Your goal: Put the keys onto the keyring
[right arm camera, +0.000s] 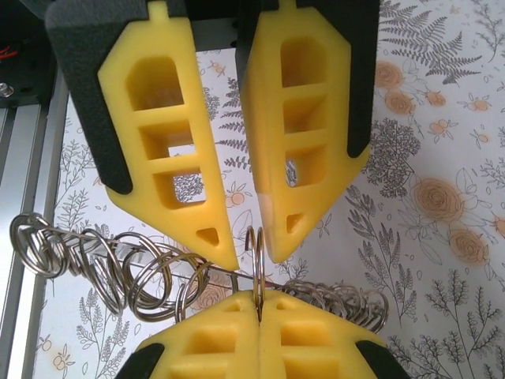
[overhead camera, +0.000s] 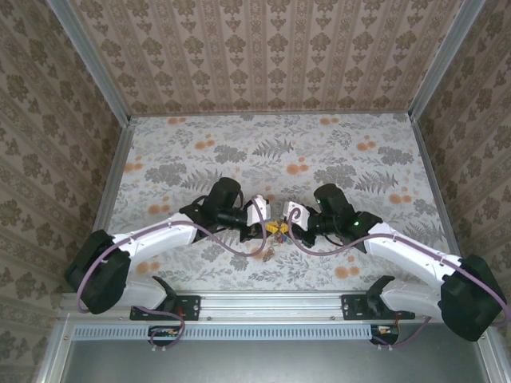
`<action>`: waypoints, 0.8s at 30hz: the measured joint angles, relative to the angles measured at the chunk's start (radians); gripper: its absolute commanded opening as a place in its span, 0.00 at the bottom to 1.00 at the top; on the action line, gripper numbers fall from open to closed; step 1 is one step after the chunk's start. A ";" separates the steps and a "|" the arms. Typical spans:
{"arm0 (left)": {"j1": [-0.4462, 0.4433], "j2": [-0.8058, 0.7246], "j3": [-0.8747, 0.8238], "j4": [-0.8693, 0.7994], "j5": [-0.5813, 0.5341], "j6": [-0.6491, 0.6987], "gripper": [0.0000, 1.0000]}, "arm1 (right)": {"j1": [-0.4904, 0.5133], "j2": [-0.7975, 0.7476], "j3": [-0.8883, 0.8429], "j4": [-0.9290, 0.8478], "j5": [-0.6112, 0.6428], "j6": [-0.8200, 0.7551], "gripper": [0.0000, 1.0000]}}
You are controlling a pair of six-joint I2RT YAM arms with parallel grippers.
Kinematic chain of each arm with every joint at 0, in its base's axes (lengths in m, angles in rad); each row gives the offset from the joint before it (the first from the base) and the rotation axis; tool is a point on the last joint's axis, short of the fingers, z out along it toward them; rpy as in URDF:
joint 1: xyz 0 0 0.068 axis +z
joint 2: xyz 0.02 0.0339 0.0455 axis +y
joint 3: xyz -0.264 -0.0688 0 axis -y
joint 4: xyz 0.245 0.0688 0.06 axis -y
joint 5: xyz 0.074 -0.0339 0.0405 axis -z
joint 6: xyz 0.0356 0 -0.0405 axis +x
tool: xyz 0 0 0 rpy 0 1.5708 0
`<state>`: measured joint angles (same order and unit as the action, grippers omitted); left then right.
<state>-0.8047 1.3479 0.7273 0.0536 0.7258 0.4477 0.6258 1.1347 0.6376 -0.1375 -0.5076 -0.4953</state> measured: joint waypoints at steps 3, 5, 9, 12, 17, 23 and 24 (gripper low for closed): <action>-0.001 0.007 0.007 -0.005 0.000 0.006 0.09 | 0.001 0.002 0.005 -0.006 0.000 -0.001 0.00; -0.005 0.016 0.016 -0.014 0.000 0.015 0.06 | 0.002 0.003 0.007 -0.011 0.001 -0.003 0.00; -0.008 0.026 0.021 -0.024 0.002 0.025 0.00 | 0.002 0.003 0.007 -0.023 0.005 -0.003 0.01; -0.008 0.027 0.021 -0.021 0.004 0.024 0.00 | 0.002 0.001 0.007 -0.023 0.007 0.001 0.07; -0.003 0.019 -0.022 0.082 0.009 -0.029 0.00 | -0.005 -0.033 -0.047 0.062 0.021 0.029 0.13; 0.010 0.016 -0.116 0.289 0.038 -0.156 0.00 | -0.024 -0.045 -0.149 0.254 -0.007 0.121 0.14; 0.010 0.016 -0.127 0.319 0.039 -0.174 0.00 | -0.027 -0.044 -0.162 0.286 -0.015 0.137 0.14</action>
<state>-0.7944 1.3640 0.6006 0.3721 0.7643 0.2737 0.5987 1.0908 0.4759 0.1486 -0.5224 -0.3584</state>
